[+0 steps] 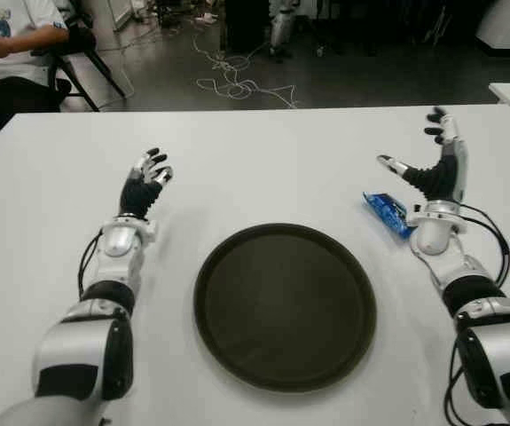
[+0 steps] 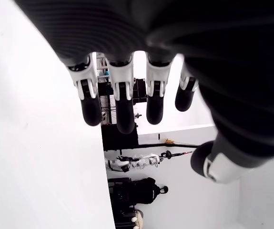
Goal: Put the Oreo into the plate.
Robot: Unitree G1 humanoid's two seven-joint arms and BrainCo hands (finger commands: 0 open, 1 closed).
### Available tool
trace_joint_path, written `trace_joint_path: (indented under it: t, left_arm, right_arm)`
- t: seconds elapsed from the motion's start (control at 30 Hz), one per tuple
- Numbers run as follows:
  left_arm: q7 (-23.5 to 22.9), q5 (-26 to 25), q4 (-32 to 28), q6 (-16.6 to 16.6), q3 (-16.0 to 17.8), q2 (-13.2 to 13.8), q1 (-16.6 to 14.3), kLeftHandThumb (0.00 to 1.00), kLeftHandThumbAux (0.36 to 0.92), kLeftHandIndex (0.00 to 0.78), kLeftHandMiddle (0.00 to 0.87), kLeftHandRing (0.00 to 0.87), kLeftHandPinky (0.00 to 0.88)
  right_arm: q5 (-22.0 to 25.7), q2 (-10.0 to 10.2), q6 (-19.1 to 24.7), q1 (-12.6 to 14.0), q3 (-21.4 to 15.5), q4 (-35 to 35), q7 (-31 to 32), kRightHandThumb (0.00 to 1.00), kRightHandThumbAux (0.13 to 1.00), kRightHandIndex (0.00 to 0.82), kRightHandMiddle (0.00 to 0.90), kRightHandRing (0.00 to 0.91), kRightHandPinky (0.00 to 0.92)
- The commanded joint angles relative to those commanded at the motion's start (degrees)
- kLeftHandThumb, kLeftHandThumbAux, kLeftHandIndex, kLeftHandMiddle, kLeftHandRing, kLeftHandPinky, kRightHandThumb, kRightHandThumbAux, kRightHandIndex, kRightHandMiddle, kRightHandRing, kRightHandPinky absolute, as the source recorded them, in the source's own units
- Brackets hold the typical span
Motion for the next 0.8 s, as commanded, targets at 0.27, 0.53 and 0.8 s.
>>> trace_joint_path:
  t: [0.27, 0.53, 0.8]
  left_arm:
    - [0.43, 0.15, -0.09, -0.26, -0.27, -0.03, 0.06, 0.294, 0.628, 0.076, 0.155, 0.148, 0.154]
    - [0.96, 0.52, -0.14, -0.53, -0.67, 0.05, 0.10, 0.288, 0.629, 0.076, 0.158, 0.150, 0.160]
    - [1.41, 0.47, -0.08, -0.20, -0.78, 0.06, 0.07, 0.290, 0.625, 0.081, 0.166, 0.156, 0.165]
  right_arm:
    - [-8.99, -4.06, 18.32, 5.72, 2.67, -16.42, 1.17, 0.001, 0.747, 0.048, 0.101, 0.162, 0.203]
    - [-14.95, -5.17, 41.15, 8.51, 7.34, -27.78, 19.64, 0.000, 0.706, 0.021, 0.042, 0.063, 0.071]
    - [-19.81, -6.57, 53.49, 9.88, 14.32, -37.19, 42.70, 0.000, 0.723, 0.069, 0.083, 0.071, 0.055]
